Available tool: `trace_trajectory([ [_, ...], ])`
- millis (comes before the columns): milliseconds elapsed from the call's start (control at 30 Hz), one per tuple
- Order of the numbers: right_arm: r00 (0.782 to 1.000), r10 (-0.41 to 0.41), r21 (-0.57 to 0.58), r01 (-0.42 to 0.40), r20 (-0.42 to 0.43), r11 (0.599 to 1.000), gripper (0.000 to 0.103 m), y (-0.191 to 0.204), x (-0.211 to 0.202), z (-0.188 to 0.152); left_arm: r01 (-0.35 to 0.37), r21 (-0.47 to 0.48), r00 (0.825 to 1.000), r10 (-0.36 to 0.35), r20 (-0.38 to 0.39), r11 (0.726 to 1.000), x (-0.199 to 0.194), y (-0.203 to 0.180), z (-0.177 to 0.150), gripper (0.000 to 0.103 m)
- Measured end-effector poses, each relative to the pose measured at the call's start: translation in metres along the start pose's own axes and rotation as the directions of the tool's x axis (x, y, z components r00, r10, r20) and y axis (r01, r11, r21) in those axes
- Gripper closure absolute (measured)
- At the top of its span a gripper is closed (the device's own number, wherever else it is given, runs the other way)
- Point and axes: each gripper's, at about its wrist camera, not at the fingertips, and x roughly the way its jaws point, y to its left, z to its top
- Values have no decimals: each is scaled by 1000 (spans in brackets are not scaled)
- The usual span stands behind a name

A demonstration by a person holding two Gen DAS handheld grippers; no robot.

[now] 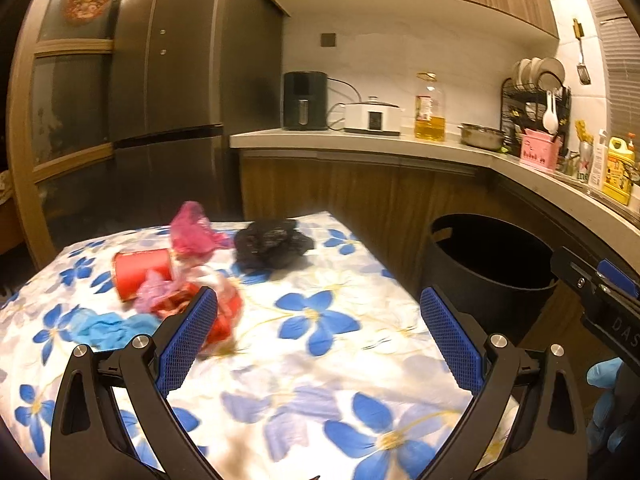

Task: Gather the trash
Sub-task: 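Move both open grippers back to the remaining trash on the table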

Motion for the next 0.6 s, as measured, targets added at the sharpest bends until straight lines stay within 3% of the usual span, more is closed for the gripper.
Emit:
trace_trajectory([
  [600, 995, 95, -51, -97, -28, 994, 12, 75, -1, -24, -130, -59, 991, 131, 8, 990, -18, 76, -20, 6],
])
